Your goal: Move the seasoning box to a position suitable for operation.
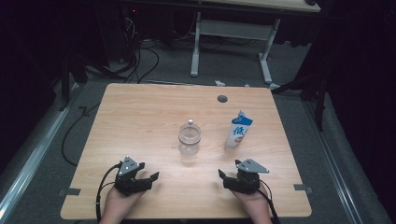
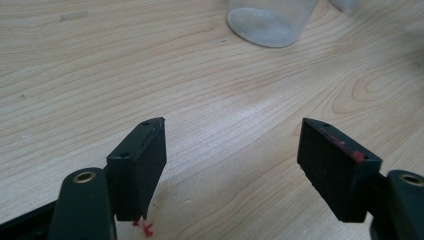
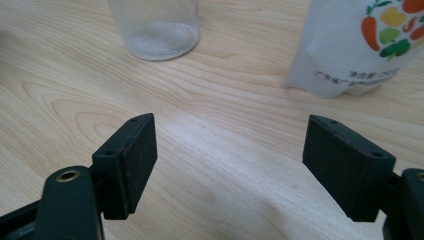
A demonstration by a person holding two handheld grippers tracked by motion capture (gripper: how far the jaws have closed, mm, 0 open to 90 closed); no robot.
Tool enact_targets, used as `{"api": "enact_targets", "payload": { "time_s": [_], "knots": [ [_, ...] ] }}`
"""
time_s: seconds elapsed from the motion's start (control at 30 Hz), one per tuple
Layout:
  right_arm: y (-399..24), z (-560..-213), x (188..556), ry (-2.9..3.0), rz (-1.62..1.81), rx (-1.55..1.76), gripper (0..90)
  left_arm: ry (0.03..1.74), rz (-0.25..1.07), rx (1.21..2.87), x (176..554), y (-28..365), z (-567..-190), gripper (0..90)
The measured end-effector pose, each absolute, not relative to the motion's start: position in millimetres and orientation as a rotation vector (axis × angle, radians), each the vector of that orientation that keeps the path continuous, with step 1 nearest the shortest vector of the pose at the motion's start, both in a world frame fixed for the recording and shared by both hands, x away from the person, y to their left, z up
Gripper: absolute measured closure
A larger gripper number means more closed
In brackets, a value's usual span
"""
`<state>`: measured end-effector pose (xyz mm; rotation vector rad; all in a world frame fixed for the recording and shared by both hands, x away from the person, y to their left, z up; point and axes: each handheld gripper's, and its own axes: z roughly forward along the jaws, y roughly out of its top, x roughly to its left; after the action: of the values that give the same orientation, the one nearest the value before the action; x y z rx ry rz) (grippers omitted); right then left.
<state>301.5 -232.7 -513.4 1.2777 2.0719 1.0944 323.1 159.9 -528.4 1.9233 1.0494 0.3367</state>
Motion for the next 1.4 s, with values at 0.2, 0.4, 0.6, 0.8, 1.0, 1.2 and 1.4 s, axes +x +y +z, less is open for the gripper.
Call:
{"api": "enact_targets", "payload": {
  "time_s": [0.2,0.4,0.6,0.8,1.0,1.2,1.4],
  "knots": [
    [-232,-513,306,2.094,1.112,1.28,27.9,1.077,0.37,1.834,319,170,-524,28.5],
    [-237,-510,306,2.08,1.185,1.296,39.5,1.081,0.369,1.831,320,173,-525,28.4],
    [-241,-511,308,2.074,1.181,1.302,41.5,1.021,0.398,1.836,315,173,-519,30.2],
    [-240,-510,306,2.073,1.174,1.301,41.3,1.001,0.39,1.883,318,169,-518,40.6],
    [-244,-509,306,2.063,1.185,1.299,41.3,0.993,0.391,1.887,327,148,-506,56.7],
    [-245,-509,306,2.068,1.193,1.296,41.2,0.976,0.376,1.861,342,130,-489,62.8],
    [-246,-509,306,2.07,1.197,1.297,41.1,0.984,0.41,1.828,355,115,-477,61.5]
  ]
}}
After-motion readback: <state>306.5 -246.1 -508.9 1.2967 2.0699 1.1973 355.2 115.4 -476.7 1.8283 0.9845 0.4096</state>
